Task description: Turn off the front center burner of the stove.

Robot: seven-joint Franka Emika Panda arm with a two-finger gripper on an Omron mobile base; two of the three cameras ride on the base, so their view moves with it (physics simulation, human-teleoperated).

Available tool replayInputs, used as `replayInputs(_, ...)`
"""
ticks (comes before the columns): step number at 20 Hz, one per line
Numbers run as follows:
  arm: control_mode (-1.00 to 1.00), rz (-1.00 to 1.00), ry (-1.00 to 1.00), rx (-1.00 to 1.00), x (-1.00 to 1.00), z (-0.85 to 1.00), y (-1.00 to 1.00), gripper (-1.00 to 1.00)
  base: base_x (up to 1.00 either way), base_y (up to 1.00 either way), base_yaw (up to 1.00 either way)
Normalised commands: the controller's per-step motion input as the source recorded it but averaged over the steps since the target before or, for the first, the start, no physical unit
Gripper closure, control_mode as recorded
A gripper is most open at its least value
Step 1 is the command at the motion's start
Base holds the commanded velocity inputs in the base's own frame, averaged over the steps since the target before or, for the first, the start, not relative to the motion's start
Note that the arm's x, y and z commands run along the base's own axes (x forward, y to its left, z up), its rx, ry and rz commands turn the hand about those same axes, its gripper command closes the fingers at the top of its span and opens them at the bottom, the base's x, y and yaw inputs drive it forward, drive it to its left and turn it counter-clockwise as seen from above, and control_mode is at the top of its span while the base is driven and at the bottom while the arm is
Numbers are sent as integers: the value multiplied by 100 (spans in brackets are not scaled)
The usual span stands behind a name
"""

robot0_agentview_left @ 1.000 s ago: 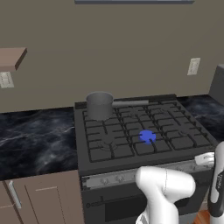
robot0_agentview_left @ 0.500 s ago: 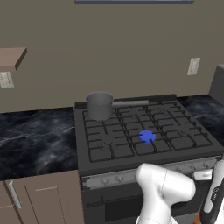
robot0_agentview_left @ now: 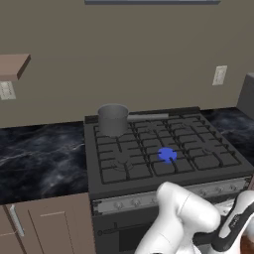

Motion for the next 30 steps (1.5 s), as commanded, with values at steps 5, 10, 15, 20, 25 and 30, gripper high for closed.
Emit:
replayInputs(5,-100,0,-12,0,32,-20,11,-100,0,0,0)
replayInputs(10,-100,0,-7,1,7,-12,0,-100,0,0,0)
replayInputs(15,-100,0,-6,6,0,-10,0,-100,0,0,0)
replayInputs(20,-100,0,-11,7,0,-13,0,-100,0,0,0)
replayInputs(25,-100,0,-12,7,0,-16,0,-100,0,0,0)
replayInputs(30,-100,0,-13,8,0,-21,7,-100,0,0,0)
